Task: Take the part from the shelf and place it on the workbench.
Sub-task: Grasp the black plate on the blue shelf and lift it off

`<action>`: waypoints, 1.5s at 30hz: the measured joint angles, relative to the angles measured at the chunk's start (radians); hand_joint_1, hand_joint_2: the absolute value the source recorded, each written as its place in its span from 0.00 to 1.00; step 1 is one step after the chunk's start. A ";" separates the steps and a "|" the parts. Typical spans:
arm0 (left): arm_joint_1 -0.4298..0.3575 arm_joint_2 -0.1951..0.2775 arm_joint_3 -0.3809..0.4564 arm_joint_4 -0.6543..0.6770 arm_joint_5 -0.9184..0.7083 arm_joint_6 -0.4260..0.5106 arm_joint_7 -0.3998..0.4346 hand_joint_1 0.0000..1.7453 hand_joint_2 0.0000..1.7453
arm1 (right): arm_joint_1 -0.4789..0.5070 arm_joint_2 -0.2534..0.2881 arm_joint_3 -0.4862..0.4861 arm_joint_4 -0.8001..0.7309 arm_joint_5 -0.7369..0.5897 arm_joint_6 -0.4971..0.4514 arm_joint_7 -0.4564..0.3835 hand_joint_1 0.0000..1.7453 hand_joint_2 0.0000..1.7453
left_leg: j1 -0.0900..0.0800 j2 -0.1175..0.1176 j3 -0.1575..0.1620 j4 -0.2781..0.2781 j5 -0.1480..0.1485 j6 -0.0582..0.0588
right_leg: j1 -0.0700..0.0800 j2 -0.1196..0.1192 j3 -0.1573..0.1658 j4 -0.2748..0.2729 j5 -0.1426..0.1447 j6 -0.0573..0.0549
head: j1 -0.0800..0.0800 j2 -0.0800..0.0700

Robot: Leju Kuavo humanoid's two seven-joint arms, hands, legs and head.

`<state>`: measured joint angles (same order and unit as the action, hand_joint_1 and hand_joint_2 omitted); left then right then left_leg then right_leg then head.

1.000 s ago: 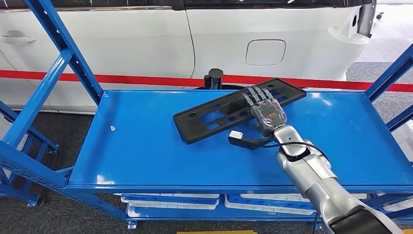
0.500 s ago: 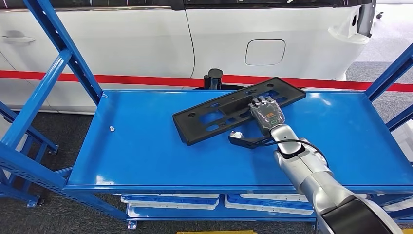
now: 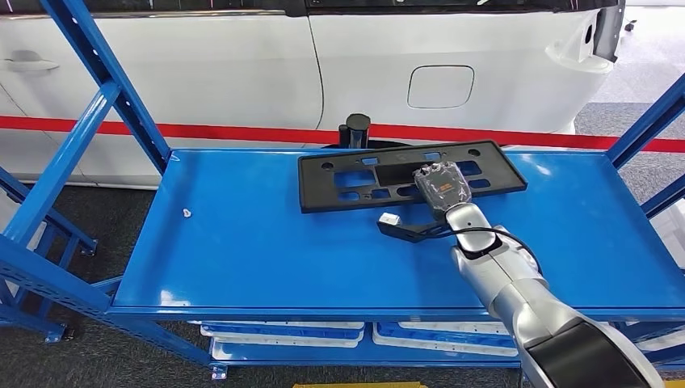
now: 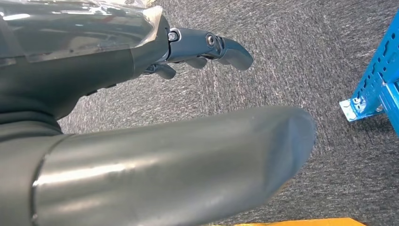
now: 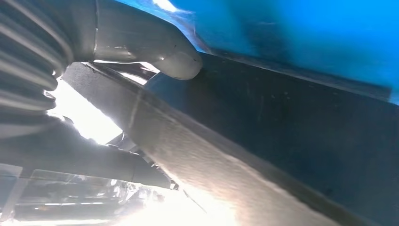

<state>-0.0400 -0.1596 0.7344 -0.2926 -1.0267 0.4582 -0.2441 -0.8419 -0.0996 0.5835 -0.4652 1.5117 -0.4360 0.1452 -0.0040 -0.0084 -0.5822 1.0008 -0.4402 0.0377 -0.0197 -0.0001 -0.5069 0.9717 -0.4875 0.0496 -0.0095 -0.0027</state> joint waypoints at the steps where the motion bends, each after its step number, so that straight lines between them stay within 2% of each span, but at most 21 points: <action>1: 0.000 0.000 0.000 0.000 -0.004 -0.001 0.000 0.00 0.00 | 0.000 -0.001 -0.004 0.003 0.001 -0.005 0.003 0.88 1.00 | 0.000 0.000 0.000 0.000 0.000 0.000 | 0.000 0.000 0.000 0.000 0.000 0.000 | 0.000 0.000; 3: 0.000 0.000 0.001 -0.002 -0.014 -0.005 0.004 0.00 0.00 | 0.002 -0.004 -0.014 0.007 0.003 -0.021 0.007 0.86 1.00 | 0.000 0.000 0.000 0.000 0.000 0.000 | 0.000 0.000 0.000 0.000 0.000 0.000 | 0.000 0.000; 7: 0.000 -0.001 0.002 -0.009 -0.035 -0.016 0.015 0.00 0.00 | 0.019 -0.019 -0.043 0.008 -0.001 -0.081 0.000 0.88 1.00 | 0.000 0.000 0.000 0.000 0.000 0.000 | 0.000 0.000 0.000 0.000 0.000 0.000 | 0.000 0.000; 14: 0.002 0.000 0.005 -0.020 -0.039 -0.006 0.002 0.00 0.00 | 0.083 -0.062 -0.128 -0.095 -0.084 -0.240 -0.095 0.92 1.00 | 0.000 0.000 -0.003 0.000 0.000 0.000 | 0.000 0.000 -0.002 0.000 0.000 0.000 | 0.000 0.000; 20: 0.006 0.000 0.011 -0.020 -0.030 0.004 -0.014 0.00 0.00 | 0.121 -0.082 -0.186 -0.227 -0.099 -0.252 -0.113 0.92 1.00 | 0.000 0.000 -0.004 0.000 0.000 0.000 | 0.000 0.000 -0.003 0.000 0.000 0.000 | 0.000 0.000; 31: 0.007 0.000 0.023 -0.020 -0.029 0.006 -0.020 0.00 0.00 | 0.142 -0.090 -0.214 -0.293 -0.100 -0.252 -0.121 0.96 1.00 | 0.000 0.000 -0.005 0.000 0.000 0.000 | 0.000 0.000 -0.004 0.000 0.000 0.000 | 0.000 0.000; 37: 0.015 -0.010 0.052 -0.021 0.000 -0.017 -0.062 0.00 0.00 | 0.233 -0.098 -0.295 -0.541 -0.125 -0.253 -0.195 0.97 1.00 | 0.000 -0.001 -0.007 0.000 0.000 0.000 | 0.000 -0.001 -0.007 0.000 0.000 0.000 | 0.000 0.000; 45: 0.024 -0.022 0.083 -0.024 -0.008 -0.029 -0.073 0.00 0.00 | 0.341 -0.118 -0.432 -0.874 -0.166 -0.256 -0.299 0.95 1.00 | 0.000 -0.001 -0.008 0.000 0.000 0.000 | 0.000 -0.001 -0.008 0.000 0.000 0.000 | 0.000 0.000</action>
<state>-0.0157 -0.1811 0.8172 -0.3161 -1.0343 0.4292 -0.3173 -0.5006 -0.2177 0.1516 -1.3388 1.3459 -0.6916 -0.1542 -0.0043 -0.0092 -0.5907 1.0010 -0.4406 0.0377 -0.0197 -0.0006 -0.5145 0.9717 -0.4876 0.0498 -0.0096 -0.0027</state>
